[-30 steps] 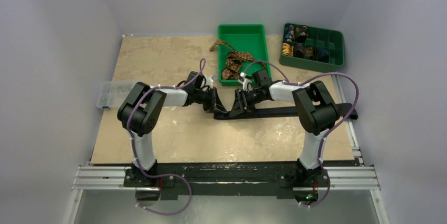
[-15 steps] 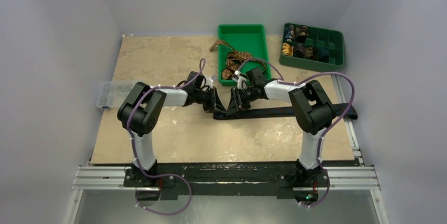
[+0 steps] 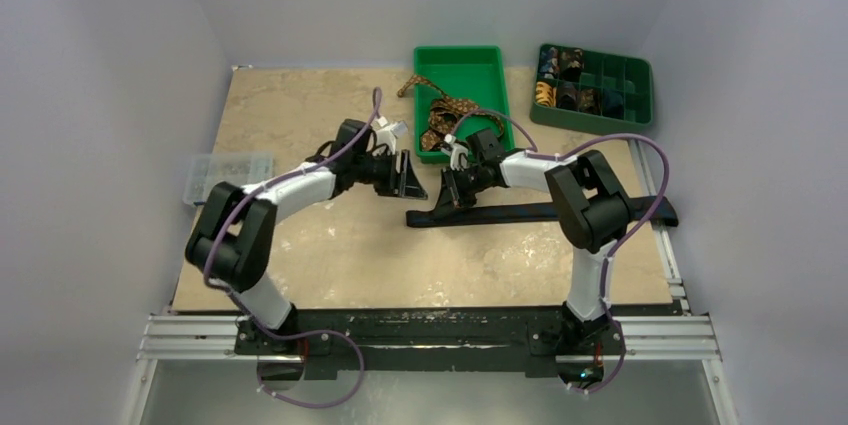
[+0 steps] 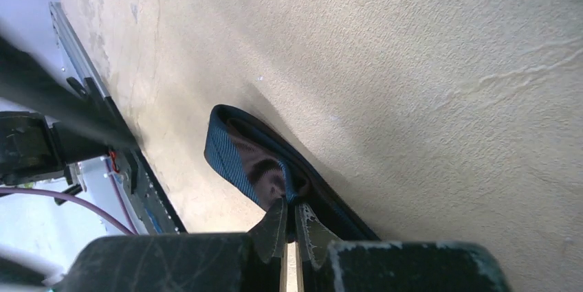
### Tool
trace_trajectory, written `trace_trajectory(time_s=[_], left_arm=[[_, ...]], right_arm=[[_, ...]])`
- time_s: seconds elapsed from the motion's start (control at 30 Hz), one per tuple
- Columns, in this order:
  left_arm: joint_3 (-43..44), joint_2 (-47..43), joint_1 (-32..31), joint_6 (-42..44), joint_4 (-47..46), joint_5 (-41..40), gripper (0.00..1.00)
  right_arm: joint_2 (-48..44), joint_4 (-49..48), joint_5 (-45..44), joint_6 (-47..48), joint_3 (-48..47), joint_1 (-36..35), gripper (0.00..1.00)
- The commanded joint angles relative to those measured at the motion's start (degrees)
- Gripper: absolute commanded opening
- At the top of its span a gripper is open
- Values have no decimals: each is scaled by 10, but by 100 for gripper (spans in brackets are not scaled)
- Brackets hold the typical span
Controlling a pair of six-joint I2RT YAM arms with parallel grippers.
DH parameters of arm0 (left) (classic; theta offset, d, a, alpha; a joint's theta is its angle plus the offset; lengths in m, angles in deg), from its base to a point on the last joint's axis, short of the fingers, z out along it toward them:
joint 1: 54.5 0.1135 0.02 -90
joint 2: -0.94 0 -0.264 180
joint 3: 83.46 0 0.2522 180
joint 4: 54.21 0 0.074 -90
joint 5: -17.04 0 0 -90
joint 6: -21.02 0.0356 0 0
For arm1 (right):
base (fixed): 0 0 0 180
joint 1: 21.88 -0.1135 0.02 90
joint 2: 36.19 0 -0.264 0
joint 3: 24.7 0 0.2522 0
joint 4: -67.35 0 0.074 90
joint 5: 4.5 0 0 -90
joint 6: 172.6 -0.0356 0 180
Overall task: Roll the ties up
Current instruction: Roll the tie at the center of the board.
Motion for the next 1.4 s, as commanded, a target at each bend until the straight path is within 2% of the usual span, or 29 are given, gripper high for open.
trace_trajectory(time_s=[0.0, 0.17, 0.27, 0.4, 0.53, 0.63, 0.73, 0.83, 1.0, 1.17, 1.37], left_arm=[[-8, -107, -13, 253, 87, 0, 54], [-32, -198, -54, 515, 164, 2, 63], [-3, -198, -97, 667, 242, -62, 66], [38, -125, -123, 742, 303, -129, 65], [60, -66, -168, 765, 302, -201, 64], [95, -33, -181, 757, 292, -225, 64], [140, 10, -183, 744, 313, -220, 64], [138, 24, -194, 758, 287, -239, 64], [143, 37, -195, 738, 273, -225, 63], [105, 37, -192, 711, 188, -225, 64], [0, 1, -168, 672, 37, -192, 65]], right_arm=[[-2, -12, -6, 16, -8, 0, 0], [1, -15, -3, 20, -9, 1, 0], [1, -21, -1, 16, -6, 0, 0], [1, -29, 6, 18, -1, 0, 0], [1, -38, 15, 14, 1, 0, 0], [-2, -45, 20, 8, 1, 0, 0], [-3, -45, 28, 4, 0, 0, 0], [-6, -45, 34, 5, 0, 0, 0], [-6, -44, 40, 6, 4, 0, 0], [-11, -45, 44, 9, 12, 4, 0], [-12, -48, 52, 9, 13, 4, 0]])
